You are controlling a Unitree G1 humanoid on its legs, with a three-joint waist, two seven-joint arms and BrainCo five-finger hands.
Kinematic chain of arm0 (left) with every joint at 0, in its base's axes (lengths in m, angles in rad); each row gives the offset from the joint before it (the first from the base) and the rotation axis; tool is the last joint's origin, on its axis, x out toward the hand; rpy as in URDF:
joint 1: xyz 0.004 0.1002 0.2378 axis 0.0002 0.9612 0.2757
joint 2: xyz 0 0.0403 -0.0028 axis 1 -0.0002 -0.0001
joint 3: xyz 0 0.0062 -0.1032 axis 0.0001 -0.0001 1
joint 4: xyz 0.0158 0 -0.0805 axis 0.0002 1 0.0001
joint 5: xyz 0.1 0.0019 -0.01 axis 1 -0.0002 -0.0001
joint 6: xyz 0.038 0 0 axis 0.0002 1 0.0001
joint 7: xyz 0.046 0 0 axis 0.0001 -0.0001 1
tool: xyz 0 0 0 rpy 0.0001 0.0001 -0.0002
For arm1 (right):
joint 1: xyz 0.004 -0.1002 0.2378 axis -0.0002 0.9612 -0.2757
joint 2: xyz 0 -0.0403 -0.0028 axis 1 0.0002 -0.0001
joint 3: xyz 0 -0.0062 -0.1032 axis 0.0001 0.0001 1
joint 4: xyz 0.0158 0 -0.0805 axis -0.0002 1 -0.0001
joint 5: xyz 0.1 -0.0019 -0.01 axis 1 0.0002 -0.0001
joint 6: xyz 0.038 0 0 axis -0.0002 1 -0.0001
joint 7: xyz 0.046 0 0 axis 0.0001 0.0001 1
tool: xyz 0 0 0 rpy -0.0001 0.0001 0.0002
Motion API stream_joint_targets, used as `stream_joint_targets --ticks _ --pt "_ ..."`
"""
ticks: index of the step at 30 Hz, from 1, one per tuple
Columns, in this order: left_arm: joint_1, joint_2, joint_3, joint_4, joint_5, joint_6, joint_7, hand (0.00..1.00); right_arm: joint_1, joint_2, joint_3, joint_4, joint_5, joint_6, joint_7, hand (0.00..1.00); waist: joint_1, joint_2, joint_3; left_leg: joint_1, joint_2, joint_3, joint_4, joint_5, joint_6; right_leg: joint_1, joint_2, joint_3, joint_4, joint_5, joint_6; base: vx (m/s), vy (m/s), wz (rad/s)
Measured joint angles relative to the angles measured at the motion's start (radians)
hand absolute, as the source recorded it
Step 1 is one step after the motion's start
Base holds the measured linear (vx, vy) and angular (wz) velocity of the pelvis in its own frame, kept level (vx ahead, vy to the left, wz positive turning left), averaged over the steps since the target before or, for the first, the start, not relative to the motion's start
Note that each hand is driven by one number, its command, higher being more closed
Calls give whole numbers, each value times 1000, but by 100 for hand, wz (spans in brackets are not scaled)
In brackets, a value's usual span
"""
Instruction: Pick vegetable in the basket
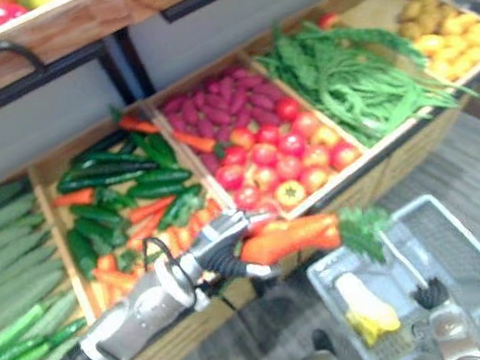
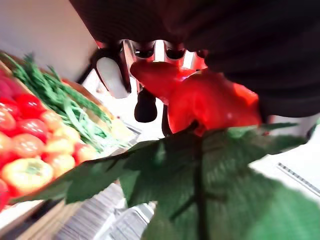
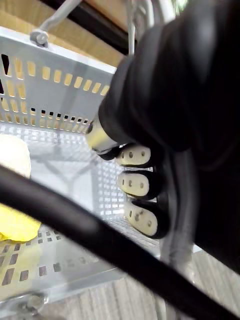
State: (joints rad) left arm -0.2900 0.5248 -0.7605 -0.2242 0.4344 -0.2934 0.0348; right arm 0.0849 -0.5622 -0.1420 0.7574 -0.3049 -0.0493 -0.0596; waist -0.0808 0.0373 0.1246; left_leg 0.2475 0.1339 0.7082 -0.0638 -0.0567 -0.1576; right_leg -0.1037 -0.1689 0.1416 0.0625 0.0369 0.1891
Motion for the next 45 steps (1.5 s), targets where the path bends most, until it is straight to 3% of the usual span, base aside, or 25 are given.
stream_joint_targets --ticks 9,22,38,45 --pt "-113 25 -194 -20 -40 -34 -65 100 76 -172 192 -293 -8 -45 151 100 -15 -64 -24 48 -3 129 62 -56 -8 -14 12 107 -6 28 13 -28 -6 -40" --pt "-237 -124 -397 67 -39 -49 -163 100 116 -248 275 -542 131 -67 309 100 -24 -69 -36 50 32 187 189 -143 -16 -15 25 143 18 39 16 -5 -7 -15" --pt "-237 -225 -405 289 -14 -38 -174 100 136 -295 300 -691 198 -60 374 100 -38 -51 -65 25 55 211 226 -152 -22 -49 45 161 23 49 13 6 -5 -4" --pt "-238 -289 -313 456 105 -12 -147 100 178 -296 305 -746 210 -60 375 100 -63 -51 -65 20 55 215 228 -158 -22 -46 39 167 -24 69 10 -16 -10 -6"
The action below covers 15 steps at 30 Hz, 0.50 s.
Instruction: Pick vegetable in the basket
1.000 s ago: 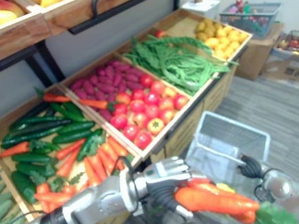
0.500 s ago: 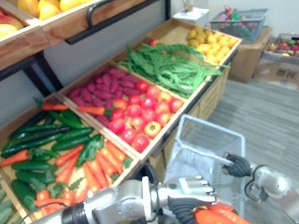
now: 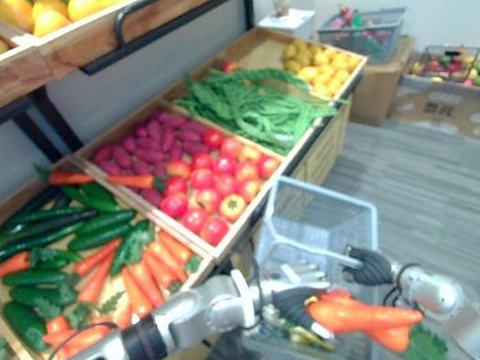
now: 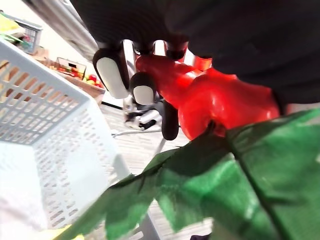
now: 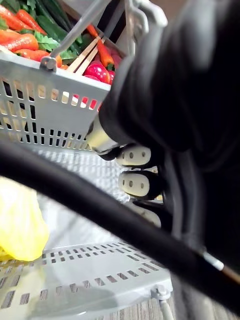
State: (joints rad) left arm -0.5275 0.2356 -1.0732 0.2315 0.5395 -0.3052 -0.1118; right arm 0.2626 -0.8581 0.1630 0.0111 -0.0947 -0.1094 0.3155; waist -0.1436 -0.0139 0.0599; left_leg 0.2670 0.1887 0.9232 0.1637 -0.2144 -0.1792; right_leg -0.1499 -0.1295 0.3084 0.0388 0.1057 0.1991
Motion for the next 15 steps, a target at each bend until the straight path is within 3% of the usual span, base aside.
stream_joint_targets --ticks 7,8,15 --pt "0 -15 39 120 98 30 33 100 16 3 4 0 35 0 -6 100 -19 -1 1 -2 -2 7 1 0 0 1 -1 1 -26 15 -2 10 -5 -2" --pt "0 -17 39 130 112 30 36 0 19 3 4 0 36 0 -5 100 -21 -1 1 -2 -1 6 0 0 0 2 0 1 -29 16 -2 0 0 0" --pt "-1 -28 41 180 151 25 48 0 25 6 4 0 40 0 -5 100 -33 -7 5 -4 -3 -10 -2 -1 1 13 -8 -13 -41 18 -1 -16 -22 5"
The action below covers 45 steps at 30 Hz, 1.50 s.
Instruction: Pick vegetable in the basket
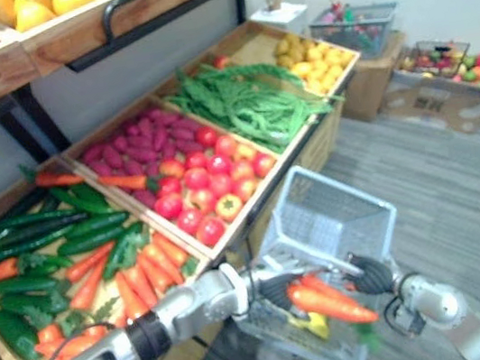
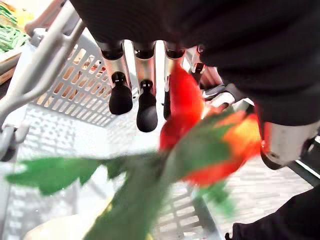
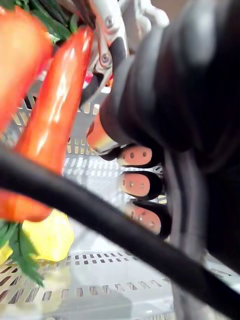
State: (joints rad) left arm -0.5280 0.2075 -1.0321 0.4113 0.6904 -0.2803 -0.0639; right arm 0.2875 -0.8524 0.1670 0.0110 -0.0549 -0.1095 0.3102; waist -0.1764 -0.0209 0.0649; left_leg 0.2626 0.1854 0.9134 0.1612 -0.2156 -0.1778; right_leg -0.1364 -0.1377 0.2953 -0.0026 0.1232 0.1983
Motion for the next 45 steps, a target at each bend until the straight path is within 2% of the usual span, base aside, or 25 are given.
stream_joint_targets --ticks 7,12,17,25,31,39,42,43,45 --pt "-5 -9 20 36 2 0 3 0 -1 0 0 0 37 0 0 100 -13 -5 13 -2 -2 9 19 -14 2 -11 -2 14 -1 1 3 -35 -26 -5" --pt "-25 -8 21 37 5 0 3 0 -3 1 -3 0 39 0 -2 100 -14 -6 48 -3 -7 9 20 -15 3 -17 -2 22 3 2 4 -19 -24 -5" --pt "-27 -8 31 37 29 0 3 0 -4 12 -4 0 39 0 -3 100 -15 -6 56 -15 -2 1 26 -16 4 -22 -1 19 3 2 4 -13 -38 2" --pt "-31 -7 60 23 29 2 3 0 -7 57 -16 17 37 -1 -13 100 -16 -10 67 -54 4 -67 50 -26 13 -18 -21 -26 3 2 4 -33 -41 18" --pt "-32 0 108 -113 20 9 7 0 -9 128 -58 151 24 -4 -40 100 -8 -8 66 -89 3 -134 52 -25 19 -7 -44 -88 2 2 4 -12 -34 27" --pt "-32 19 116 -259 -20 6 11 0 -2 216 -98 335 -31 12 -67 100 -4 -3 63 -125 -7 -216 48 -13 37 22 -77 -172 -11 2 4 -3 -31 29" --pt "-32 40 117 -304 -44 6 10 0 -2 248 -134 395 -46 13 -85 100 2 3 58 -141 -21 -249 30 1 47 25 -94 -205 -12 2 3 -21 -26 36" --pt "-31 42 118 -323 -59 6 10 0 -2 260 -149 428 -54 13 -91 100 9 -3 60 -146 -32 -266 14 12 51 26 -102 -221 -12 2 3 -18 -22 38" --pt "-29 46 118 -367 -59 6 11 0 -4 288 -173 488 -64 14 -112 100 19 7 52 -158 -39 -300 -1 26 57 36 -114 -262 -13 1 3 -18 -34 53"
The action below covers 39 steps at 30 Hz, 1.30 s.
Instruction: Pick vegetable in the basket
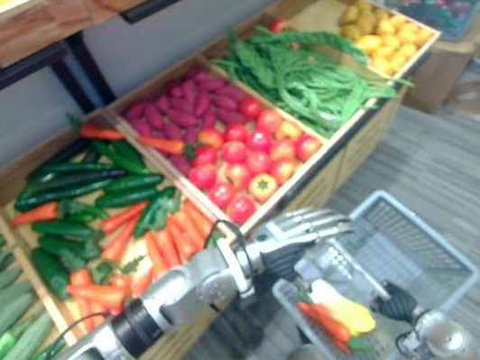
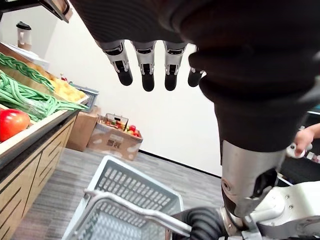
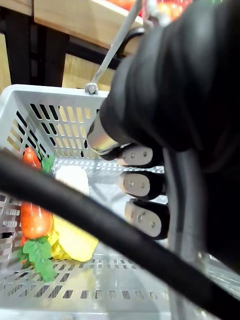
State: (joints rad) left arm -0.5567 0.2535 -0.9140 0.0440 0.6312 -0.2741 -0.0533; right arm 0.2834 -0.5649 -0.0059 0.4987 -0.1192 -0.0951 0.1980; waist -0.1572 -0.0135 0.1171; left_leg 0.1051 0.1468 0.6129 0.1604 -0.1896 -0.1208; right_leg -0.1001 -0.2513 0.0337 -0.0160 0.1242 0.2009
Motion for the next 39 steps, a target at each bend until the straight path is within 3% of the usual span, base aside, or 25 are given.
stream_joint_targets --ticks 3,8,10,13,15,19,21,23,27,31,35,39 --pt "17 32 13 -91 -17 -5 0 0 -1 46 -43 101 -11 2 -32 100 18 -8 -24 -29 -11 -60 -32 32 5 4 -13 -66 -3 -3 -4 -13 -60 66" --pt "123 115 141 -296 -115 -8 23 0 -8 170 -198 322 -28 12 -126 100 42 -11 -51 -73 -30 -232 -105 116 16 69 -35 -256 -15 -11 -17 -13 -57 101" --pt "222 152 249 -385 -153 -8 56 0 -17 218 -261 429 -27 13 -171 100 74 -13 -73 -89 -40 -294 -158 162 13 78 -35 -324 -15 -23 -21 -32 -46 78" --pt "340 153 386 -474 -198 -7 100 0 -27 264 -323 522 -12 18 -218 100 84 -13 -79 -88 -45 -367 -219 210 7 107 -31 -400 -13 -39 -21 -19 -30 84" --pt "436 150 506 -564 -238 -8 155 0 -28 297 -348 589 13 23 -259 100 114 -14 -81 -90 -45 -415 -256 243 7 122 -28 -453 -9 -53 -27 -33 -24 64" --pt "574 82 697 -651 -320 -18 222 0 -29 351 -355 647 22 24 -285 100 141 -28 -100 -128 -47 -470 -261 261 8 127 -29 -510 -1 -67 -30 -32 -2 49" --pt "624 -22 837 -652 -353 -19 316 0 -25 387 -357 671 36 24 -302 100 159 -39 -114 -156 -49 -514 -261 274 9 130 -28 -551 -1 -67 -30 -16 2 52" --pt "637 -83 904 -645 -355 -19 380 0 -28 405 -360 693 51 24 -309 100 167 -38 -118 -172 -51 -546 -261 284 9 141 -27 -585 -3 -68 -31 -36 -1 59" --pt "649 -197 1075 -536 -392 5 564 0 -41 438 -369 733 60 25 -343 100 197 -61 -118 -209 -54 -616 -261 304 11 159 -19 -660 -6 -75 -31 -46 -5 49" --pt "676 -247 1187 -377 -395 56 655 0 -46 452 -345 734 59 24 -365 100 211 -65 -119 -224 -58 -649 -262 308 11 174 -13 -700 -18 -79 -26 -47 -10 27" --pt "678 -257 1282 -120 -424 112 694 0 -47 456 -339 729 59 25 -371 100 216 -66 -119 -223 -58 -658 -262 311 12 189 -8 -716 -25 -79 -26 -18 -9 12" --pt "678 -208 1356 275 -430 193 701 0 -47 470 -338 708 59 26 -388 100 212 -68 -122 -221 -51 -657 -262 310 11 194 4 -716 -38 -78 -31 3 -18 -1"
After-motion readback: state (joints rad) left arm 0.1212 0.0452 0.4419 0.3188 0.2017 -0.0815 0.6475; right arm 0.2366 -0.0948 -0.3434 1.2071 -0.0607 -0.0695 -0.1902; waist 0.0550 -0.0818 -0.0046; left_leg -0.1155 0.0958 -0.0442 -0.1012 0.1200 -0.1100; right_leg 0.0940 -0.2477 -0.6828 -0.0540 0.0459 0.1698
